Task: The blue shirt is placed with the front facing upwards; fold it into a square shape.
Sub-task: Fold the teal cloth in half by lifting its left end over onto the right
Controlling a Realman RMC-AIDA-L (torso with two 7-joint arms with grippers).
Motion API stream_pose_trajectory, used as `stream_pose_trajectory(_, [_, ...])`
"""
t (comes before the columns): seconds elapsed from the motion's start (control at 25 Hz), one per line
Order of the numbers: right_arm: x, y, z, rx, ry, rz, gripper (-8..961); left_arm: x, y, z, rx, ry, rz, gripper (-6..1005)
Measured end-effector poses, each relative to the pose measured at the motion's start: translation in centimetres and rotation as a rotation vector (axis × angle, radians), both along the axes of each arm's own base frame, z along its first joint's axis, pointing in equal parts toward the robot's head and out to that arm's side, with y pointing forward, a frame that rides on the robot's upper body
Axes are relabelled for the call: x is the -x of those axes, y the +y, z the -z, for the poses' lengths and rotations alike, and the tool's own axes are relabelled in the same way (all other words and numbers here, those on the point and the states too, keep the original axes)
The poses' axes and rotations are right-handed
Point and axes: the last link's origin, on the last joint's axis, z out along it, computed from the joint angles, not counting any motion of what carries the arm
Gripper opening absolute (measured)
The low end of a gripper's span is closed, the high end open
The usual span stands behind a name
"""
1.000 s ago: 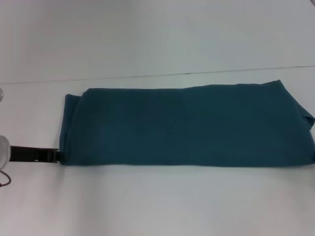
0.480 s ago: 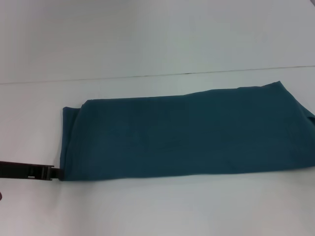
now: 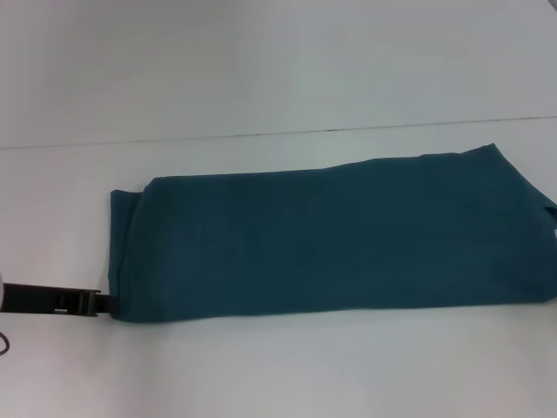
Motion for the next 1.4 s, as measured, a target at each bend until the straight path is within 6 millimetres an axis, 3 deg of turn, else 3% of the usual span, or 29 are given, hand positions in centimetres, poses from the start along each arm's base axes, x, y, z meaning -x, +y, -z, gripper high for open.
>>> stream_pose_trajectory(0.36, [1.8,0.8,-3.3,-0.125,-0.016,-0.114,301,-0.7,0.8,-0.8,-0.071,-0.086,-0.004,134])
stream_pose_trajectory(0.8, [3.4,2.0,-2.6,-0.13,-0.031,-0.23,760,0.1,0.4,-1.5,-0.1,-0.125,-0.087,588])
stream_pose_trajectory(0.96, [3.8,2.2,-2.4,-0.12,-0.036,-0.261,905,0.3,-0.3,-1.6,-0.051,-0.132,-0.108,648])
stream_pose_trajectory(1.12, [3.8,2.4,-2.2,-0.121,-0.048,-0.268,920,0.2,-0.7,-1.6,-0.026,-0.146,-0.111,709])
stream_pose_trajectory(1.32, [3.7,2.4,-1.9,-0.116,-0.044,-0.264,923,0.4,-0.9,-1.6,-0.025,-0.147,-0.114,891])
stream_pose_trajectory(1.4, [3.7,2.3,-1.7,-0.11,-0.041,-0.261,922,0.5,-1.0,-1.6,-0.024,-0.146,-0.115,893])
